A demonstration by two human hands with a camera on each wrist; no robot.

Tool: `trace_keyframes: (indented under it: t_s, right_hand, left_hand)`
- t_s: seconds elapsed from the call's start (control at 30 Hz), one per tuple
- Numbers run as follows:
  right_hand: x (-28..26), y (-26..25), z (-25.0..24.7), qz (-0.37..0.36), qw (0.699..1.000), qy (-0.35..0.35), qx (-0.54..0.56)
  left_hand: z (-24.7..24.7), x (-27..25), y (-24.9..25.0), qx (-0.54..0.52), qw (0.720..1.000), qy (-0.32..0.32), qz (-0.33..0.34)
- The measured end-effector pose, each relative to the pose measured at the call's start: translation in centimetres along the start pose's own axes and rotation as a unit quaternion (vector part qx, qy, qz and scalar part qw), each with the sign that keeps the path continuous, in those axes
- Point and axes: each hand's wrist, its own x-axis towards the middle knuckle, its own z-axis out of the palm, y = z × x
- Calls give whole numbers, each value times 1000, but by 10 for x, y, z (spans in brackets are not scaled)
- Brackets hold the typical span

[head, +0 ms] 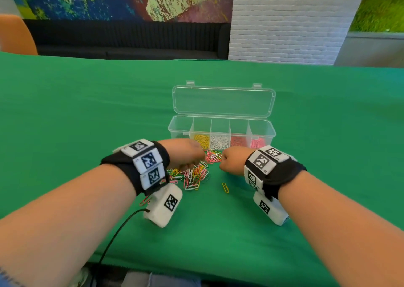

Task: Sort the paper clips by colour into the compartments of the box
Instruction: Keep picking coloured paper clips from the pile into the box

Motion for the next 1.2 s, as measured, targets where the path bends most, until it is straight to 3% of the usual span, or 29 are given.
trace_keyframes:
  t_s: [0.07,0.13,0.3,0.4,0.5,0.6,0.7,0.83,1.0,1.2]
  right_hand:
    - [0,-2,0,8,1000,5,24]
    - [-2,-3,0,13,999,8,37]
    - [-7,-3,-9,16,999,6,40]
    - [-10,-1,-15,37,999,-1,35]
    - [-9,-2,-20,46,998,7,36]
    - [-7,-7,-23,47,998,16,38]
    - [-10,-12,-19,25,999,29,17]
    - [-2,-14,-6,-30,997,27,-61]
    - [3,-16,-3,-92,994,21,-53]
    - [6,-14,-1,-129,990,5,-60]
  left_hand:
    - [-9,-8,-12,-171,985,1,-14]
    - [-17,-16,-25,-266,964,7,-10]
    - [-28,-27,-52,-322,945,49,8]
    - [-33,-31,-66,-222,973,66,-17]
    - [-37,-41,-73,-29,999,20,-25]
    - [-37,-45,-74,144,989,1,-26]
    - [-35,-42,-77,229,973,0,-32]
    - [-27,-36,-85,261,965,-13,-21]
    - [-23,-25,-86,264,963,54,18]
    - [-25,-19,-90,234,969,75,19]
